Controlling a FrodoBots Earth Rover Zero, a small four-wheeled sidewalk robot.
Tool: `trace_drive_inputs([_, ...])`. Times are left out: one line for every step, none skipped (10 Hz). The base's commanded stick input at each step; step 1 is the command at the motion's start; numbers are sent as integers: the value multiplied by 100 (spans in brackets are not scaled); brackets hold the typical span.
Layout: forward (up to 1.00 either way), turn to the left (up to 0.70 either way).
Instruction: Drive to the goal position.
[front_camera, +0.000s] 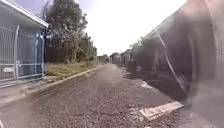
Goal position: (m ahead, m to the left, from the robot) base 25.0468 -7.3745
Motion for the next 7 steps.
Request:
trace_drive_inputs([77, 0])
trace_drive_inputs([85, 0])
trace_drive_inputs([85, 0])
trace_drive_inputs([85, 0])
trace_drive_inputs([85, 0])
trace_drive_inputs([85, 0])
trace_drive_inputs([85, 0])
